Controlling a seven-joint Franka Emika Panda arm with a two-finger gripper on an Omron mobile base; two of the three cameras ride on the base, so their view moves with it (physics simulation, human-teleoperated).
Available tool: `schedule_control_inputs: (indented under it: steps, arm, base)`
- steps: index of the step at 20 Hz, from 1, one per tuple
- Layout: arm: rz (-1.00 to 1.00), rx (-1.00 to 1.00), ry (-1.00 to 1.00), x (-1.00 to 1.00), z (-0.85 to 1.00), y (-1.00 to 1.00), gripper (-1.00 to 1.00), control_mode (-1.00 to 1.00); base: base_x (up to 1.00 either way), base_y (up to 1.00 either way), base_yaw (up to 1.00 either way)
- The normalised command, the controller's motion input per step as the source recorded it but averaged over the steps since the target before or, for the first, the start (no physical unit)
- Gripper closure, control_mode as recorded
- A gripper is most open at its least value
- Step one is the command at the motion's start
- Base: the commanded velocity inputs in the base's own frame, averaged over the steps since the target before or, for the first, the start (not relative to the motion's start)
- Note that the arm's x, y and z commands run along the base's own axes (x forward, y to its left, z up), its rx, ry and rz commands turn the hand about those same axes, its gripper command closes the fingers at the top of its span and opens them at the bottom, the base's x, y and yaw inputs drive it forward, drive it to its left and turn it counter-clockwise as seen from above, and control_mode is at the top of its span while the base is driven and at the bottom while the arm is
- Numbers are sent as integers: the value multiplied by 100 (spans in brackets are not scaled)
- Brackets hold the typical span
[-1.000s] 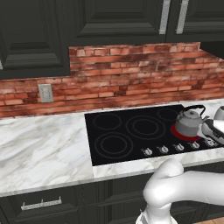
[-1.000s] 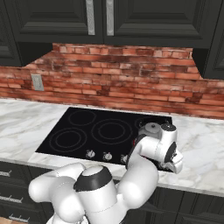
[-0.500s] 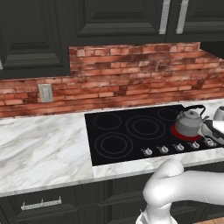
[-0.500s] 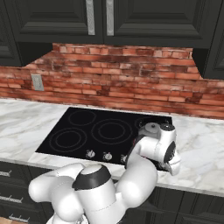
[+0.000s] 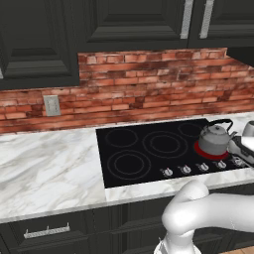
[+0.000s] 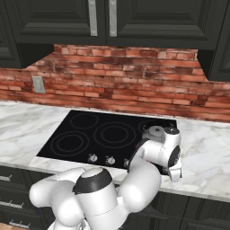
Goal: Lower the heat of the kettle.
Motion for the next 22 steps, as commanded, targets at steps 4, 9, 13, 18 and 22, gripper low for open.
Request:
schedule_control_inputs:
  steps: [4, 9, 13, 18, 22]
  arm:
    - [-23, 8, 0, -24, 0, 0, 100, -100]
    - [-23, 8, 0, -22, 0, 0, 100, -100]
    - [-24, 9, 0, -20, 0, 0, 100, -100]
    - [-25, 9, 0, -19, 0, 0, 100, -100]
    - [-25, 9, 0, -20, 0, 0, 100, -100]
  base:
    - [0, 0, 0]
    - [0, 0, 0]
    - [0, 0, 0]
    - [0, 0, 0]
    - [0, 0, 0]
